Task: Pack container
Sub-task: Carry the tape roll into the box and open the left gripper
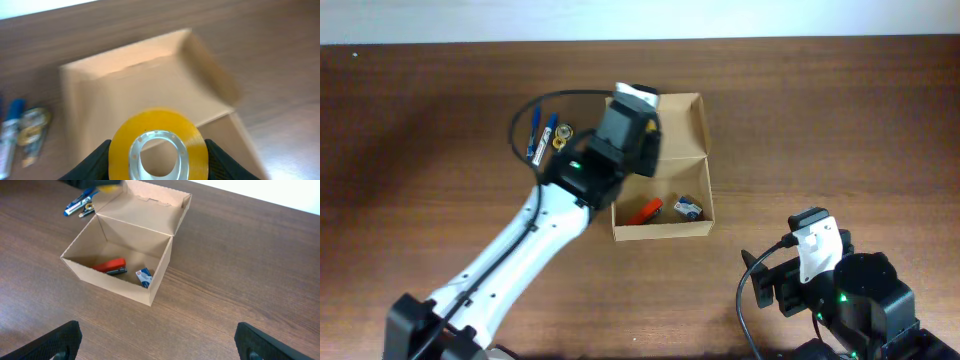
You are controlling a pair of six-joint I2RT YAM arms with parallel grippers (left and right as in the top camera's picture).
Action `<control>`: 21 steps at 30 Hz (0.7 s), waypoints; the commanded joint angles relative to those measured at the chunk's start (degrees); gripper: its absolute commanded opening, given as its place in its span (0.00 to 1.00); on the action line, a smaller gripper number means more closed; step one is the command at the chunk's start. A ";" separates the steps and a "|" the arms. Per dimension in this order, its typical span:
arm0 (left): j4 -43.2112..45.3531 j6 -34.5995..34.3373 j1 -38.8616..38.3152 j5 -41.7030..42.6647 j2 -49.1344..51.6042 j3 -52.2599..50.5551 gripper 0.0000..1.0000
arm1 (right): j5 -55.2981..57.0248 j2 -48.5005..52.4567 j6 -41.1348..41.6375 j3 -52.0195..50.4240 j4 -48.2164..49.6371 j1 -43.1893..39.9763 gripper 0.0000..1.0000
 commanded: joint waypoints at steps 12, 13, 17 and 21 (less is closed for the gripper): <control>2.75 -1.86 -7.19 6.93 15.21 2.34 0.27 | 0.28 -0.39 0.17 0.07 0.17 0.46 0.99; 2.78 -1.88 -7.26 7.65 15.52 2.34 0.27 | 0.28 -0.39 0.17 0.07 0.17 0.46 0.99; 2.95 -1.90 -7.32 7.87 16.90 2.34 0.27 | 0.28 -0.39 0.17 0.07 0.17 0.46 0.99; 3.54 -1.88 -7.32 8.04 17.25 2.34 0.27 | 0.28 -0.39 0.17 0.07 0.17 0.46 0.99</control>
